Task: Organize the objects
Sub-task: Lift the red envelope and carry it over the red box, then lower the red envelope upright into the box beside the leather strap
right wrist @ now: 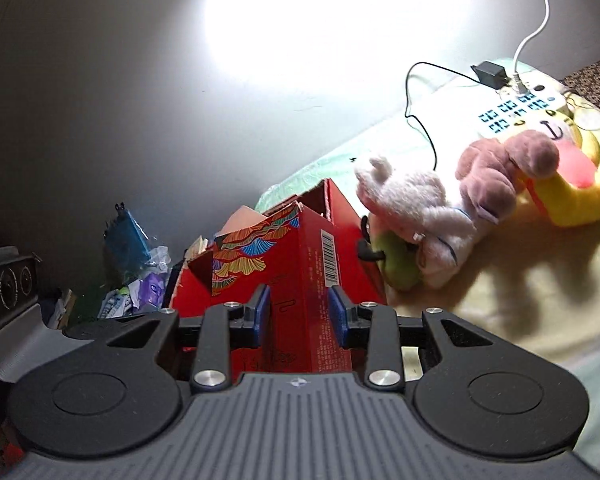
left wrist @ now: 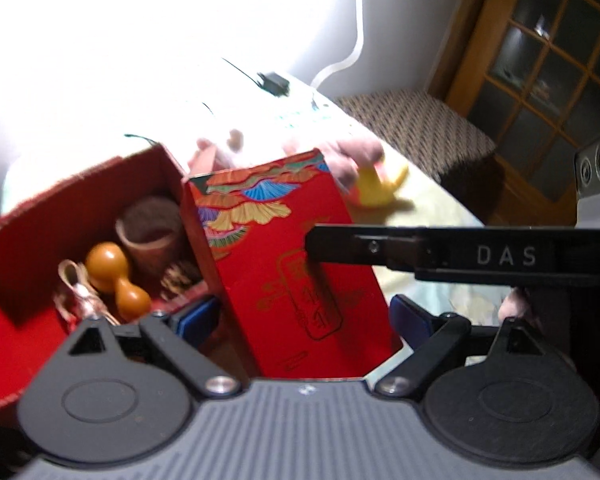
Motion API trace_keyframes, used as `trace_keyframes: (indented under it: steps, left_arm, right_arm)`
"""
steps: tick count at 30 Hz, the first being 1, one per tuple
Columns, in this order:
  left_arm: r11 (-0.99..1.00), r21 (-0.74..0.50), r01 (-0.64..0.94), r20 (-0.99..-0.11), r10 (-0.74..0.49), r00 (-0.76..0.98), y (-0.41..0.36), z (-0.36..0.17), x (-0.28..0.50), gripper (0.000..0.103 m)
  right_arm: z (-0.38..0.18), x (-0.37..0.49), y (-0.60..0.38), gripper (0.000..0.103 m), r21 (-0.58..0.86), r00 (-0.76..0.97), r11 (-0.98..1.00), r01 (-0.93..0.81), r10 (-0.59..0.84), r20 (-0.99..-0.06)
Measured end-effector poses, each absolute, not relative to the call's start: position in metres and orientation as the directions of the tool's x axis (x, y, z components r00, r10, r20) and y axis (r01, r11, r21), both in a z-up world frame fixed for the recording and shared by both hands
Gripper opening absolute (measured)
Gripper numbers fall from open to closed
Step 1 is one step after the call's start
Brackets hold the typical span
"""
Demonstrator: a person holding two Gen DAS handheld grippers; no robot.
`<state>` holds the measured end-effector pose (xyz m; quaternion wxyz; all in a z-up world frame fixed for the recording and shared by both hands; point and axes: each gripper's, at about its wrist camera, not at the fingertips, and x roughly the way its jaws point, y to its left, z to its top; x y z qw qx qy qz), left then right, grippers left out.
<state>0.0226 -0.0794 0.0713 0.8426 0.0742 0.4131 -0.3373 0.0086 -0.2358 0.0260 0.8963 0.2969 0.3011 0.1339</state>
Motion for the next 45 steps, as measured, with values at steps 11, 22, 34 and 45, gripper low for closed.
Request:
trace_keyframes:
  steps: [11, 22, 34, 45]
  left_arm:
    - [0.895, -0.088, 0.437, -0.722, -0.360, 0.591, -0.008, 0.096, 0.076, 0.091]
    - [0.969, -0.081, 0.235, -0.808, -0.202, 0.553, 0.062, 0.051, 0.123, 0.091]
    - [0.988, -0.014, 0.153, -0.861, -0.090, 0.501, 0.072, 0.008, 0.147, 0.089]
    - [0.984, 0.074, 0.163, -0.863, -0.019, 0.506, 0.059, -0.002, 0.150, 0.094]
  right_arm:
    - [0.020, 0.100, -0.177, 0.035, 0.714, 0.680, 0.678, -0.174, 0.607, -0.412]
    - [-0.026, 0.169, -0.106, 0.035, 0.758, 0.502, 0.629, -0.173, 0.719, -0.481]
    - [-0.055, 0.201, -0.080, 0.034, 0.728, 0.401, 0.668, -0.154, 0.716, -0.571]
    - [-0.054, 0.208, -0.070, 0.035, 0.646, 0.378, 0.740, -0.184, 0.660, -0.649]
